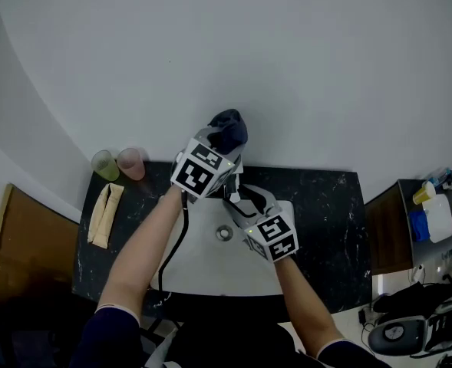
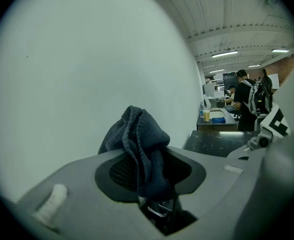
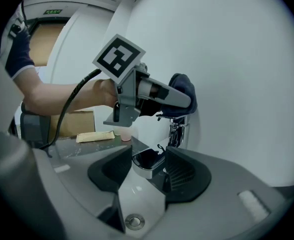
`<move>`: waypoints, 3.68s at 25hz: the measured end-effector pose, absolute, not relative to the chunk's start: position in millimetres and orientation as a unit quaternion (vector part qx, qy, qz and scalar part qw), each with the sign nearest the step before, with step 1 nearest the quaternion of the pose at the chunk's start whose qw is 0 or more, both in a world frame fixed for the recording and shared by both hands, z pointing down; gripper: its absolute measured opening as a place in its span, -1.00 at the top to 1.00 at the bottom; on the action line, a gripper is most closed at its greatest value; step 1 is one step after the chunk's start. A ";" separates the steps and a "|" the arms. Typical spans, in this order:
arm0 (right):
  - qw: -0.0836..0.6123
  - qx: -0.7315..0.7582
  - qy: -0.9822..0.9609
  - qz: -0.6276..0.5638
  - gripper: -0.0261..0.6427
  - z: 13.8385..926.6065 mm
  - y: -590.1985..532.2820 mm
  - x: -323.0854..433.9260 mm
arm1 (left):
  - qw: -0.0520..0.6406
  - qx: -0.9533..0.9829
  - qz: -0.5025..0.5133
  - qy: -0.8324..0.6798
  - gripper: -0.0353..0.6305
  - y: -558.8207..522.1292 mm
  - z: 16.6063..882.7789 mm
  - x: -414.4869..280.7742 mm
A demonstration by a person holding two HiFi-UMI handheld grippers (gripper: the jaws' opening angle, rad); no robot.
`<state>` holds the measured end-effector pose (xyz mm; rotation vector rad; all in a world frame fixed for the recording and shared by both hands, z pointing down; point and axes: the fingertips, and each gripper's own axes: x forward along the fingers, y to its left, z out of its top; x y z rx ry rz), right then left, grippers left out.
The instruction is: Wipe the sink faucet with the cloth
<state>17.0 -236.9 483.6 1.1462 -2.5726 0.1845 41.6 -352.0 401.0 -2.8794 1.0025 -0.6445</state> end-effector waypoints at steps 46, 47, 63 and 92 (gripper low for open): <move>0.147 0.403 -0.901 0.071 0.27 483.4 -238.1 22.9 | -0.080 -0.907 -0.087 0.405 0.47 -364.0 422.2 -12.7; 0.148 0.403 -0.900 0.071 0.27 483.2 -237.9 23.3 | -0.091 -0.908 -0.080 0.402 0.48 -361.8 425.5 -13.5; 0.155 0.405 -0.898 0.070 0.25 482.5 -237.8 24.7 | -0.194 -0.891 -0.156 0.380 0.48 -350.5 534.4 -13.8; 0.156 0.408 -0.896 0.076 0.23 484.1 -239.7 23.7 | -0.101 -0.914 -0.159 0.358 0.48 -334.6 478.6 -7.7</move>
